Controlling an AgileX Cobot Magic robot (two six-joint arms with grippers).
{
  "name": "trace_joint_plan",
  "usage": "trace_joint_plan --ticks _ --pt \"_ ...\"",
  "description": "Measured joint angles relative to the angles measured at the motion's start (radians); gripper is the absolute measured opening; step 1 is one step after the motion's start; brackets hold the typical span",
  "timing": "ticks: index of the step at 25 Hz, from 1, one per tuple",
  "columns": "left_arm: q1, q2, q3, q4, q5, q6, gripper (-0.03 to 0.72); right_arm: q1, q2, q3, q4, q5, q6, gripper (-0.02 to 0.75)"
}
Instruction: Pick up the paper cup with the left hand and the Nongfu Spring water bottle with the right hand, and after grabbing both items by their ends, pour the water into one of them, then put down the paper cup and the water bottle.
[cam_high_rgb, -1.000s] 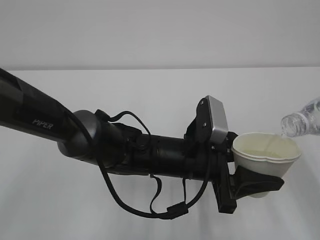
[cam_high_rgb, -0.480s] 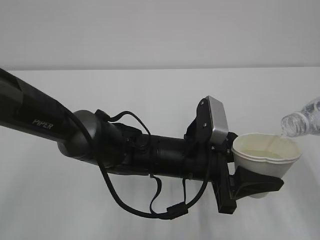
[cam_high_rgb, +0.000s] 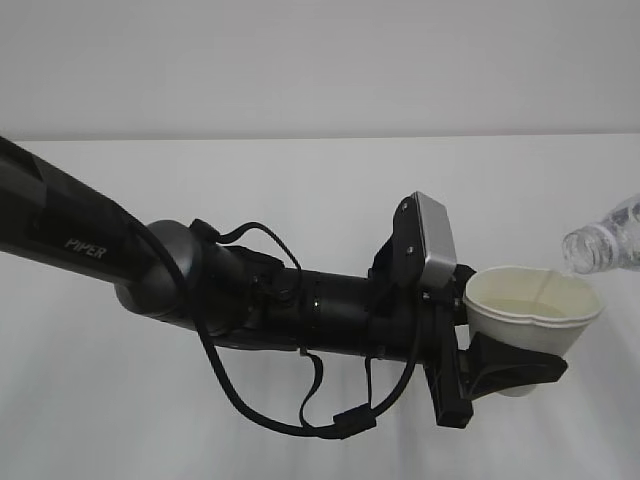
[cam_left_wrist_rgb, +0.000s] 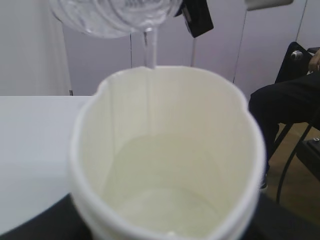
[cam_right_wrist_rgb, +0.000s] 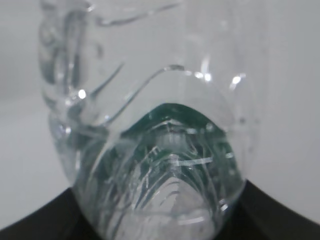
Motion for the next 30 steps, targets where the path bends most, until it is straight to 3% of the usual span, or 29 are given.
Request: trace_joint_plan --ticks 30 --pt "0.0 0.0 0.0 0.002 0.002 0.0 0.4 0.0 0.0 0.0 0.0 -0.007 -0.046 0.42"
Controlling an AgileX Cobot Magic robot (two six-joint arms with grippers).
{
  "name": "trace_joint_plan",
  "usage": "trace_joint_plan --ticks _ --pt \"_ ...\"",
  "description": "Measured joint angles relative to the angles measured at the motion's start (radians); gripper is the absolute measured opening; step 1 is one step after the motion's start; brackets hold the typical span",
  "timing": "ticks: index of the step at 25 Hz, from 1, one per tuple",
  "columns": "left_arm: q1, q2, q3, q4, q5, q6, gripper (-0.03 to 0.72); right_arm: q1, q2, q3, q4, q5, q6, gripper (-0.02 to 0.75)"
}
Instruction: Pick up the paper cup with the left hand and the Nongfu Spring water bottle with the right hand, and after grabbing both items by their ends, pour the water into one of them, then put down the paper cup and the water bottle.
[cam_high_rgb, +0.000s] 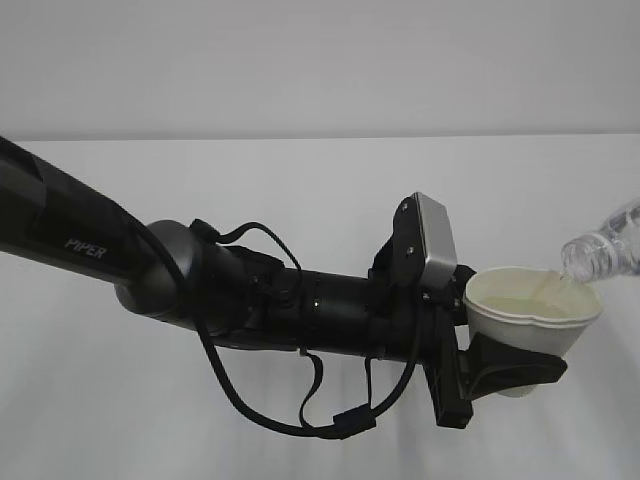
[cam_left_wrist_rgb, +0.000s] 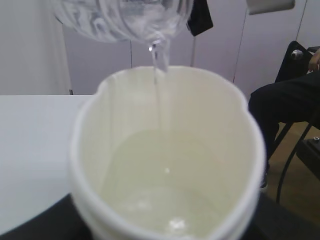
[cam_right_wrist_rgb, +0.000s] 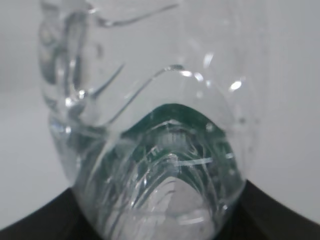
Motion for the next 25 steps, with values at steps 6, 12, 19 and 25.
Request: trace_joint_plan --ticks 6,12,19,25 --pt "0.0 0.0 0.0 0.0 0.0 0.0 0.4 0.0 0.0 0.0 0.0 0.0 -0.002 0.42" --pt "0.0 0.0 0.0 0.0 0.004 0.0 0.4 0.0 0.0 0.0 0.0 0.0 -0.002 0.42" --pt "0.0 0.0 0.0 0.0 0.004 0.0 0.4 0.0 0.0 0.0 0.0 0.0 -0.005 0.42" --pt "0.0 0.0 0.0 0.0 0.004 0.0 0.4 0.0 0.0 0.0 0.0 0.0 -0.005 0.42"
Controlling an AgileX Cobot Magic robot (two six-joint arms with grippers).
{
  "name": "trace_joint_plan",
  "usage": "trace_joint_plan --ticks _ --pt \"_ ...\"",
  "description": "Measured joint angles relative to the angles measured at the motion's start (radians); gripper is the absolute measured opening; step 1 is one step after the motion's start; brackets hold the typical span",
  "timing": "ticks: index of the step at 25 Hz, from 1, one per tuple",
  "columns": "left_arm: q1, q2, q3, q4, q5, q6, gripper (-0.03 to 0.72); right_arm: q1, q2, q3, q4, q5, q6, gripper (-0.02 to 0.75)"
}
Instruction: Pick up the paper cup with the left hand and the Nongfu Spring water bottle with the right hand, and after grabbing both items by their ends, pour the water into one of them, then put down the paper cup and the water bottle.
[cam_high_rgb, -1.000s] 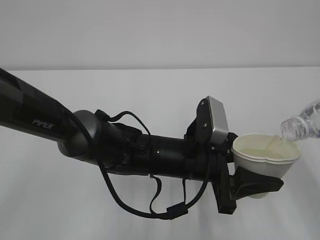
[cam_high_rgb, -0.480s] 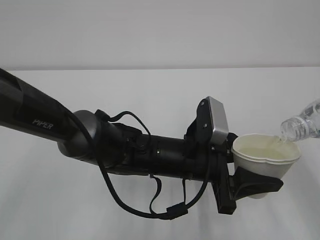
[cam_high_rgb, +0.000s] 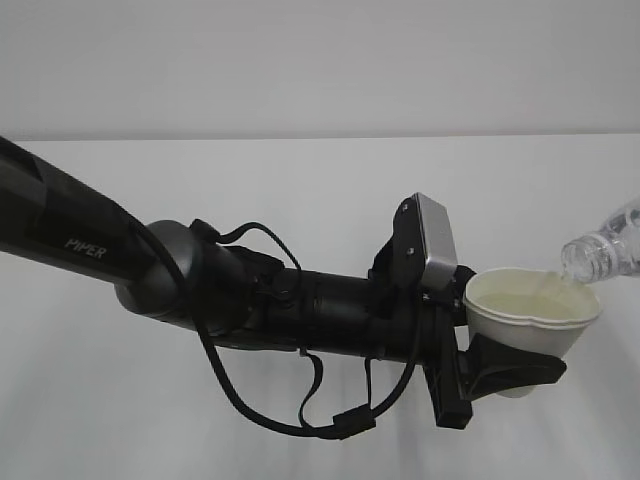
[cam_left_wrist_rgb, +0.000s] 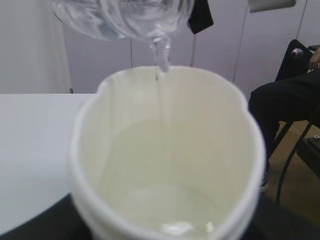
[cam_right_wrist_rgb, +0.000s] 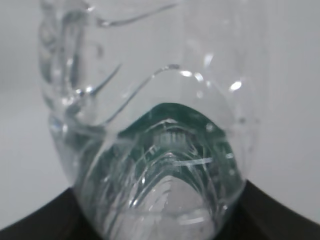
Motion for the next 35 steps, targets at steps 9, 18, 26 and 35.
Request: trace_joint_plan --ticks 9,18,26,35 --pt "0.0 0.0 0.0 0.005 0.0 0.0 0.4 0.0 0.0 0.0 0.0 0.0 -0.002 0.42" --pt "0.0 0.0 0.0 0.012 0.0 0.0 0.4 0.0 0.0 0.0 0.0 -0.002 -0.025 0.42" --pt "0.0 0.0 0.0 0.012 0.0 0.0 0.4 0.0 0.0 0.0 0.0 -0.004 -0.027 0.42" --pt "0.0 0.0 0.0 0.013 0.0 0.0 0.4 0.0 0.0 0.0 0.0 -0.004 -0.034 0.42"
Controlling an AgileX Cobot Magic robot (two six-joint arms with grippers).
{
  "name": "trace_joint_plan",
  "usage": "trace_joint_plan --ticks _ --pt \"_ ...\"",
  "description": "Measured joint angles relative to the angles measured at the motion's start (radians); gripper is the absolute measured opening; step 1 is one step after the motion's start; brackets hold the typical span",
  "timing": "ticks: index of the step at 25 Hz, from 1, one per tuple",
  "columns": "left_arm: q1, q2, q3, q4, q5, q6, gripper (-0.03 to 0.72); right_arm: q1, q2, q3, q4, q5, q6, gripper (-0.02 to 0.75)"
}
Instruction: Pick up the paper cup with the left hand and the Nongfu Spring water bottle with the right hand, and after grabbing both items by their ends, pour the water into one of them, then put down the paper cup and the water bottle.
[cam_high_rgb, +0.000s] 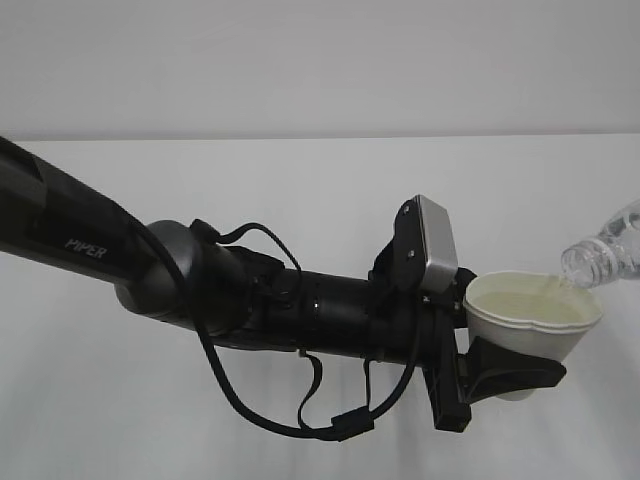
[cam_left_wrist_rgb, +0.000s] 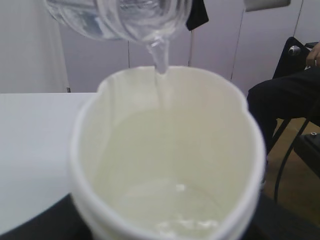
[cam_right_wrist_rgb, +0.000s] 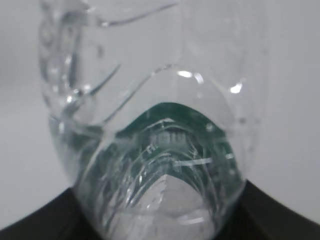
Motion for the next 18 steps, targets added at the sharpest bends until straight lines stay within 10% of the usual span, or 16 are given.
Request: trace_joint_plan --ticks 18 --pt "0.0 0.005 0.0 0.002 0.016 0.0 0.4 0.0 0.0 0.0 0.0 0.0 0.137 0.42"
